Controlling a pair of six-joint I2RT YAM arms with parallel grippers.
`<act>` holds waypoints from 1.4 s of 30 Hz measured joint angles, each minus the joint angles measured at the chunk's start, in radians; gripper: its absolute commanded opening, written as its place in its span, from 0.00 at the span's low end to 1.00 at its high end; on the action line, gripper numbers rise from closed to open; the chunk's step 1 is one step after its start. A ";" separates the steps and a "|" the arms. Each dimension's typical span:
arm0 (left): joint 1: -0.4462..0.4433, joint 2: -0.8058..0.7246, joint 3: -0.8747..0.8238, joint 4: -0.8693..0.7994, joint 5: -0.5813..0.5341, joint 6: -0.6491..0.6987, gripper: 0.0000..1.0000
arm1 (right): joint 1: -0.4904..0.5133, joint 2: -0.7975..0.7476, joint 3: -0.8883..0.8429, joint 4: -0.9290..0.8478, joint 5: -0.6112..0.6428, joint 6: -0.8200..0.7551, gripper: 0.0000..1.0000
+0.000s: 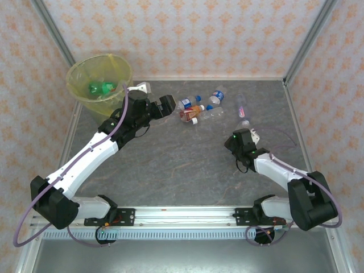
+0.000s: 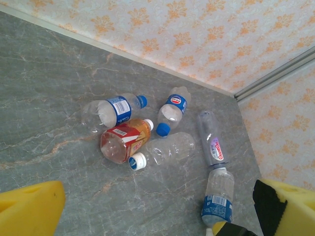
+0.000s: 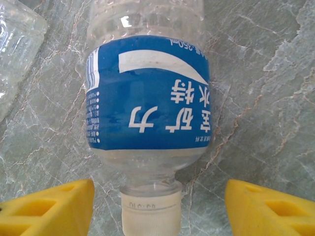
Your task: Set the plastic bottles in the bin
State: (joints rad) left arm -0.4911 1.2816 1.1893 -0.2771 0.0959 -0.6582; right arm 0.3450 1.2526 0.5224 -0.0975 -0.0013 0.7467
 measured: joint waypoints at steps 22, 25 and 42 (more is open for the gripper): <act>0.000 0.000 0.000 -0.001 0.000 0.000 0.99 | -0.002 0.096 -0.025 0.114 -0.006 -0.068 0.47; 0.000 0.000 0.000 -0.002 0.000 0.000 0.99 | -0.003 0.098 -0.033 0.122 -0.007 -0.080 0.39; 0.003 0.002 0.001 -0.018 -0.026 0.000 0.99 | 0.013 -0.169 -0.032 0.058 0.038 -0.178 0.36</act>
State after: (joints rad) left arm -0.4881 1.2831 1.1904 -0.2947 0.0700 -0.6579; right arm 0.3576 1.0836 0.4900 -0.0399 0.0368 0.5686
